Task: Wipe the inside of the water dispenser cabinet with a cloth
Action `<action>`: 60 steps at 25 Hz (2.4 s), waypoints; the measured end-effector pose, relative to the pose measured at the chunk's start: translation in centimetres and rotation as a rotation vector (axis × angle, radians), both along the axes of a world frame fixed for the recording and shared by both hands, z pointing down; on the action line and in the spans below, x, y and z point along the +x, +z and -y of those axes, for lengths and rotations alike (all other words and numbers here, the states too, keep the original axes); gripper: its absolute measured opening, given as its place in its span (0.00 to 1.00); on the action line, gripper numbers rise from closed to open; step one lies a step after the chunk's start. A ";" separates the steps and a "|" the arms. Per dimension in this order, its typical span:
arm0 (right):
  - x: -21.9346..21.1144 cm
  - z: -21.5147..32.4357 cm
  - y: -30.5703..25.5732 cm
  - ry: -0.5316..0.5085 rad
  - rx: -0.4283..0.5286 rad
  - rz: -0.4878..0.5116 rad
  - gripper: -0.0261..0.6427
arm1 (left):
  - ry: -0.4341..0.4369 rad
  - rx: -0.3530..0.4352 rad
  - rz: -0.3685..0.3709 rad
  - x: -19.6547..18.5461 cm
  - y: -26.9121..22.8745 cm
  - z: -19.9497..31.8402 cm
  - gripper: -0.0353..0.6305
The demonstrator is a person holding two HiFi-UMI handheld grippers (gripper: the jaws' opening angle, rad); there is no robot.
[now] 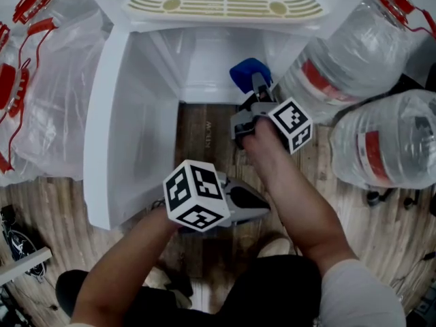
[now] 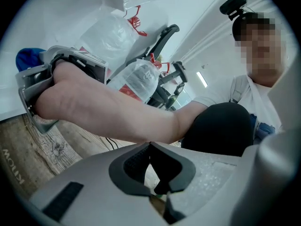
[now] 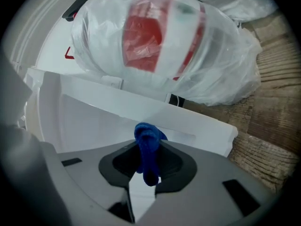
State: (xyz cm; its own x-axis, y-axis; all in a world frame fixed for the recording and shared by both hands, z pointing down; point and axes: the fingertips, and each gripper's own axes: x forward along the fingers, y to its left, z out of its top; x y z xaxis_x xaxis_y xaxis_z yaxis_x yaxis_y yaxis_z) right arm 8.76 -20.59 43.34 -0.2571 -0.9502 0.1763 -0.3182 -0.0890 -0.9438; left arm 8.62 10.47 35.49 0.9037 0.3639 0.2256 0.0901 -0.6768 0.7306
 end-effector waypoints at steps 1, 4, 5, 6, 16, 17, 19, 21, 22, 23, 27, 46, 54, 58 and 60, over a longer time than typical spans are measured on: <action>-0.1 -0.1 -0.2 -0.003 -0.003 -0.001 0.16 | 0.001 0.000 -0.001 0.0 0.0 0.1 0.05; -0.9 1.4 -0.7 -0.013 0.035 0.013 0.16 | -0.004 0.000 -0.002 0.1 0.0 0.3 0.05; -1.2 2.1 -0.7 -0.010 0.041 0.016 0.16 | -0.006 0.000 -0.002 0.1 0.0 0.4 0.05; -1.5 2.9 -0.6 -0.004 0.042 0.016 0.16 | -0.008 -0.001 -0.002 0.1 0.0 0.4 0.05; -2.6 6.8 2.6 0.077 -0.029 0.058 0.16 | -0.004 -0.019 0.017 -0.1 0.7 -0.4 0.05; -2.3 6.7 2.9 0.083 -0.035 0.060 0.16 | -0.002 -0.020 0.019 -0.2 0.8 -0.4 0.05; -1.5 6.3 3.6 0.098 -0.049 0.069 0.16 | 0.002 -0.023 0.020 -0.1 0.9 -0.5 0.05; -0.8 5.7 4.1 0.106 -0.060 0.074 0.16 | 0.006 -0.025 0.017 0.0 0.9 -0.6 0.05; -0.5 5.4 4.3 0.103 -0.064 0.073 0.16 | 0.007 -0.025 0.017 0.1 0.9 -0.7 0.05; -0.2 5.0 4.5 0.097 -0.067 0.070 0.16 | 0.009 -0.026 0.016 0.1 0.9 -0.7 0.05; -0.1 3.6 4.9 0.057 -0.070 0.059 0.16 | 0.011 -0.028 0.018 0.2 1.0 -0.7 0.05; 2.1 -2.8 6.0 -0.181 -0.102 -0.136 0.16 | -0.010 0.018 0.013 0.4 -0.1 0.4 0.05; 3.0 -5.3 3.7 -0.445 -0.037 -0.477 0.16 | -0.100 0.049 0.003 -0.6 -2.3 1.2 0.05; 1.9 -6.6 0.6 -0.628 0.068 -0.663 0.16 | -0.121 0.060 0.032 -1.4 -2.9 0.9 0.05; 0.8 -7.3 -1.3 -0.726 0.130 -0.748 0.16 | -0.131 0.073 0.042 -1.6 -3.5 0.9 0.05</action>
